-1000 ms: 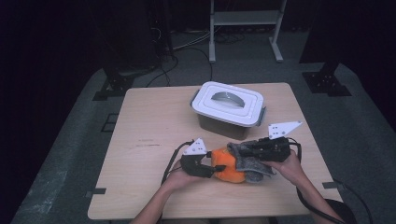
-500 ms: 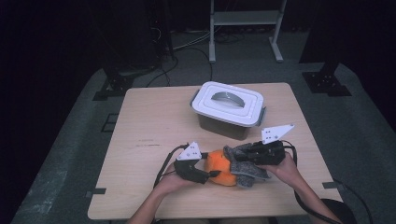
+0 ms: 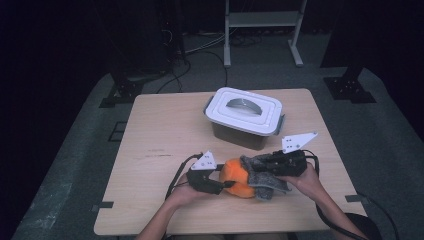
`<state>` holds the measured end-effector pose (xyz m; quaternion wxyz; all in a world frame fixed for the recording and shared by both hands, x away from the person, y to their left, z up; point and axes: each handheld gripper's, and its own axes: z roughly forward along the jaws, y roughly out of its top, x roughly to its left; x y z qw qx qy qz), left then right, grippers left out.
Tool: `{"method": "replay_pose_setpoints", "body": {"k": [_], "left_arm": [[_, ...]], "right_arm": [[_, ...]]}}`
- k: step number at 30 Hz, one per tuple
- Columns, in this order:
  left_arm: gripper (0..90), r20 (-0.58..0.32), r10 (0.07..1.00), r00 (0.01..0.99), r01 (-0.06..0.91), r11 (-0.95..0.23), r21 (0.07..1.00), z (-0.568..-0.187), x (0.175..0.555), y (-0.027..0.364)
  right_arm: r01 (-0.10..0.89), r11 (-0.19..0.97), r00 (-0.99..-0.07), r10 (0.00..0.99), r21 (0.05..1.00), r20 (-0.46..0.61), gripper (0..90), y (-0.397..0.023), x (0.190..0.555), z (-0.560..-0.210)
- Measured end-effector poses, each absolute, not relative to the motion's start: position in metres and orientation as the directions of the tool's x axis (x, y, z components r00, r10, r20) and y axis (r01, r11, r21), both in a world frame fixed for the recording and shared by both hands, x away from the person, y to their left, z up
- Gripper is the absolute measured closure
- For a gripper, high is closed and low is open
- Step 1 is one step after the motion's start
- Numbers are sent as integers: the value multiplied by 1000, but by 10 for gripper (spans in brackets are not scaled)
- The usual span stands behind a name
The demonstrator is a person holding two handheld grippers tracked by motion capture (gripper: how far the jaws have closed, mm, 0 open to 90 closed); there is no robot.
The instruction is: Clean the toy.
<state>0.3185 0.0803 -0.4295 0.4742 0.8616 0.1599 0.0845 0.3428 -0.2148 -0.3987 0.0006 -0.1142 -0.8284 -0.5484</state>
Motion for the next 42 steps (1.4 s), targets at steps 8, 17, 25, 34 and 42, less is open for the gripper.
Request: {"method": "replay_pose_setpoints", "body": {"k": [8,17,25,34,42], "left_arm": [[383,12,389,921,201,-504,840,-408,311,94],[96,-48,368,929,228,-466,855,-425,318,104],[332,-25,390,921,220,-465,858,-422,316,104],[340,38,428,903,216,-528,821,-396,307,84],[125,3,397,918,209,-490,846,-412,317,90]], "right_arm": [[140,362,-980,181,922,77,788,-198,339,-387],[237,389,-964,208,890,165,789,-210,345,-423],[237,381,-964,208,893,167,789,-208,345,-417],[139,324,-984,150,936,94,790,-185,336,-378],[217,347,-968,199,913,155,793,-200,342,-413]]}}
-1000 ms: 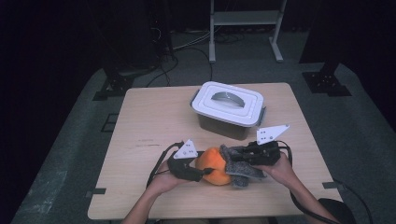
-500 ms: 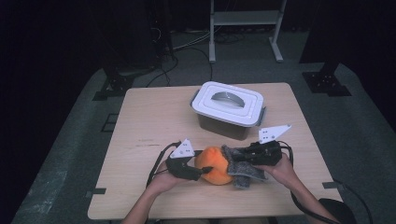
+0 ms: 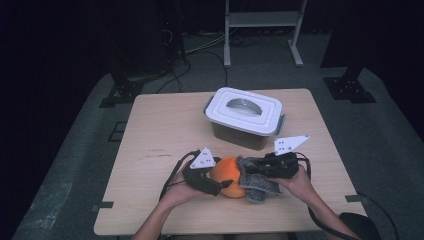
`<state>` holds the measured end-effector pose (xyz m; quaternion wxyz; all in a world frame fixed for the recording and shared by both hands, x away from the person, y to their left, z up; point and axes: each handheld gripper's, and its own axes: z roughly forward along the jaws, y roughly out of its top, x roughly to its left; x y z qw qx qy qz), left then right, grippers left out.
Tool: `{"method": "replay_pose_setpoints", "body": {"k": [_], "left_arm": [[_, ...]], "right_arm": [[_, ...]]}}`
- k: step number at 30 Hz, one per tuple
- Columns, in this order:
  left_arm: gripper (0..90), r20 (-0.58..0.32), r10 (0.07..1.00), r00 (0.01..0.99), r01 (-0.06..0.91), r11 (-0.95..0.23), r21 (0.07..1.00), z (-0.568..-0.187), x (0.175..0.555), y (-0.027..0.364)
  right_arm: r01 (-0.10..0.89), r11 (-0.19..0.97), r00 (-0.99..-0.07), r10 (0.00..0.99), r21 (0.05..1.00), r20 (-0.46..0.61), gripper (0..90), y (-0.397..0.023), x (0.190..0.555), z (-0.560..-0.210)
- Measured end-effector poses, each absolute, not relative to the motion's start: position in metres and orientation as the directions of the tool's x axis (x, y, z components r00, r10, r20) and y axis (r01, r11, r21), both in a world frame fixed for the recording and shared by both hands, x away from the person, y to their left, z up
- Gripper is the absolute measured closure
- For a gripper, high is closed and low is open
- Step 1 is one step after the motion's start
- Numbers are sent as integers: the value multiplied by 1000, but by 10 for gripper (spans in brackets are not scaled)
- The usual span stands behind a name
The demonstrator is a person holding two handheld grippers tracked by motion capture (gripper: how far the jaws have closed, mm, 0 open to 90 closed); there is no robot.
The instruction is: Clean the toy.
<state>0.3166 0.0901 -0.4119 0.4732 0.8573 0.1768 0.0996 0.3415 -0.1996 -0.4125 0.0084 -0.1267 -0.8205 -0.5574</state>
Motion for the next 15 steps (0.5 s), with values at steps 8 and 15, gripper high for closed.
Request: {"method": "replay_pose_setpoints", "body": {"k": [8,15], "left_arm": [[36,-70,361,930,222,-402,888,-428,329,107],[327,-23,388,922,205,-436,876,-420,323,103]], "right_arm": [[241,361,-963,206,901,175,792,-205,343,-420],[252,368,-959,218,895,180,792,-204,347,-419]]}}
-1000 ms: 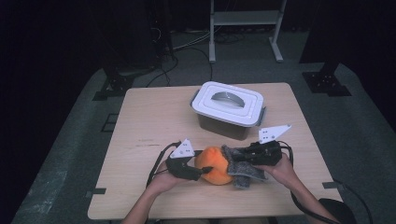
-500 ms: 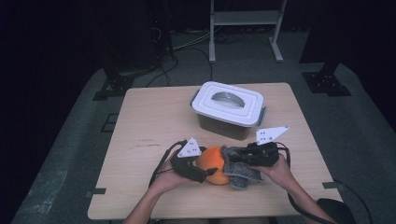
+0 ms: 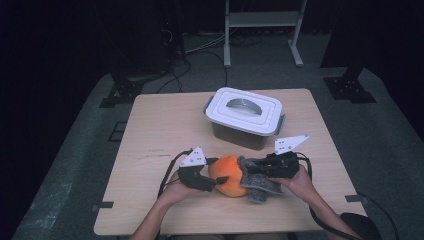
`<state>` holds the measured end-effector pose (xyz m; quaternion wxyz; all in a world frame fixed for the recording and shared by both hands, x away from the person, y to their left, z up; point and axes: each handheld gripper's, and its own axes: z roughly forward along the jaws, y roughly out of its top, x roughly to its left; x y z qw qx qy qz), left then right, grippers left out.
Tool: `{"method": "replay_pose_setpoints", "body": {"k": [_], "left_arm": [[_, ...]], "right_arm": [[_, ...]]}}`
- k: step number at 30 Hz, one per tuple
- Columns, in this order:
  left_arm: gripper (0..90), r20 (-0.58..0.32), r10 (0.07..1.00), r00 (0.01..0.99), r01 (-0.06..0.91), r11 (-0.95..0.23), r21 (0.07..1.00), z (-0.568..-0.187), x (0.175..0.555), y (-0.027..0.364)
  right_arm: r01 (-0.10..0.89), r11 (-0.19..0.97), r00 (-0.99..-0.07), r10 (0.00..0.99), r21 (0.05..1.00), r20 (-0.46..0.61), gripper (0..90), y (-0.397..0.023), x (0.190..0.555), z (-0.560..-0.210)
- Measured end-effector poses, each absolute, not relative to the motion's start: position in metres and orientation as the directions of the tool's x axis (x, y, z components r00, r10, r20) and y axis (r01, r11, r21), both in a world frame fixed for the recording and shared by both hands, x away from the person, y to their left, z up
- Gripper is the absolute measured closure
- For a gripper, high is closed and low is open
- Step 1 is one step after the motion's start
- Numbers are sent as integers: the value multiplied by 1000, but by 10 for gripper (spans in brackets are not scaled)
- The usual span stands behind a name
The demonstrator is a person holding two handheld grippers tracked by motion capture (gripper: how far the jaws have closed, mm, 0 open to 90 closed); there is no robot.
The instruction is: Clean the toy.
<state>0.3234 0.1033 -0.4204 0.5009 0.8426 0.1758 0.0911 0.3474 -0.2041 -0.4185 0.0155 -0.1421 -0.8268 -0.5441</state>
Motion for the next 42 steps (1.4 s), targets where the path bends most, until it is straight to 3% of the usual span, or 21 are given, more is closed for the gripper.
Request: {"method": "replay_pose_setpoints", "body": {"k": [10,15,21,24,31,42], "left_arm": [[364,32,408,913,199,-511,836,-399,319,100],[363,54,399,915,191,-548,814,-390,314,95],[350,81,373,924,163,-579,799,-389,309,80],[316,69,366,928,163,-565,809,-394,309,80],[107,63,345,937,132,-514,848,-400,313,84],[37,-45,323,945,178,-395,901,-424,328,100]], "right_arm": [[186,320,-972,196,929,127,793,-210,345,-371],[172,308,-977,174,936,122,793,-202,343,-362],[163,370,-980,171,915,105,792,-177,346,-362],[180,406,-976,188,896,111,793,-177,347,-373],[220,402,-966,216,889,142,796,-191,345,-388],[234,385,-963,220,893,157,797,-208,341,-397]]}}
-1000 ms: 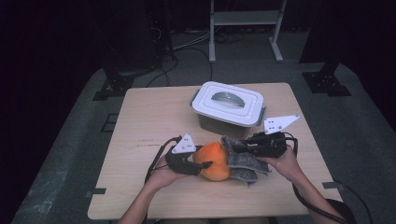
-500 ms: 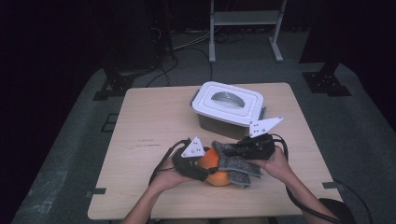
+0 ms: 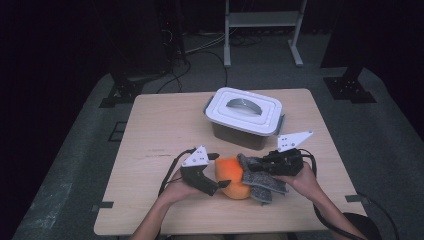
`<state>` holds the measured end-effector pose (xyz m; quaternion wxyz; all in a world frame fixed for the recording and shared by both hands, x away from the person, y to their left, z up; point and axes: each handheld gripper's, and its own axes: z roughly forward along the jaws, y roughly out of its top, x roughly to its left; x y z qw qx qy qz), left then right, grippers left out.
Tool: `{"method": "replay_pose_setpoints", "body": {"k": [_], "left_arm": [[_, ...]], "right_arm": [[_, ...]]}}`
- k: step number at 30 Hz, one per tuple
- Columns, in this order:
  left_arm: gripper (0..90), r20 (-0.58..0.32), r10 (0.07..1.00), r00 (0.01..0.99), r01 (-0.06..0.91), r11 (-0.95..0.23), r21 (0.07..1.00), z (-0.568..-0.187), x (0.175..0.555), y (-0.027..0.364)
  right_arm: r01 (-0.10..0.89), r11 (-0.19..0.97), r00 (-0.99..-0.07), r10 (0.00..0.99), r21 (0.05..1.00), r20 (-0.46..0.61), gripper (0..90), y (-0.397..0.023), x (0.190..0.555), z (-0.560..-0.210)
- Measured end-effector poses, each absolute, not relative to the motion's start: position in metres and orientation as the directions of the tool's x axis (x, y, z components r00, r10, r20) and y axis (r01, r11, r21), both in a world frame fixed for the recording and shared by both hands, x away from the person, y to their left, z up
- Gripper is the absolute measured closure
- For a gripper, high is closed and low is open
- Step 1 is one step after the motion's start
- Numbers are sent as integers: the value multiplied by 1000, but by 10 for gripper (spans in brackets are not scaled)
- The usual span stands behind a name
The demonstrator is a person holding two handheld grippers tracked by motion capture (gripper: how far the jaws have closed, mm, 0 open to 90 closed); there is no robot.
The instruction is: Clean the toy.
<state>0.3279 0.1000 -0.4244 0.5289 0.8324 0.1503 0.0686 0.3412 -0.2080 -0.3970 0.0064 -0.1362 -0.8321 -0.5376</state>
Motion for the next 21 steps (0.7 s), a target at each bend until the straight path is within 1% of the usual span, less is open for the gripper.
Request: {"method": "replay_pose_setpoints", "body": {"k": [5,6,8,10,11,13,15,18,20,21], "left_arm": [[41,-138,285,948,239,-358,903,-436,333,92],[72,-142,285,948,242,-352,904,-436,333,92],[230,-132,306,943,240,-348,906,-432,332,93],[320,-92,326,941,218,-374,902,-425,329,92],[342,-76,330,941,208,-386,899,-422,327,92],[357,-21,349,937,179,-427,886,-413,325,92],[356,12,370,929,169,-451,876,-408,325,96],[354,32,387,922,166,-469,868,-402,325,105],[353,69,390,918,152,-507,849,-400,323,106],[353,57,391,919,159,-497,853,-400,322,106]], "right_arm": [[235,380,-964,210,895,164,797,-211,341,-399],[230,381,-965,211,895,158,796,-211,341,-399],[231,381,-963,219,895,155,796,-211,341,-398],[240,369,-960,229,898,163,796,-214,343,-396],[240,371,-960,231,897,161,796,-215,344,-393],[235,365,-960,232,901,156,796,-216,344,-387],[221,352,-962,235,910,143,797,-218,344,-379],[210,312,-962,237,927,138,797,-223,345,-367],[211,294,-962,229,932,145,797,-223,345,-362],[196,294,-965,227,935,131,797,-221,345,-358]]}}
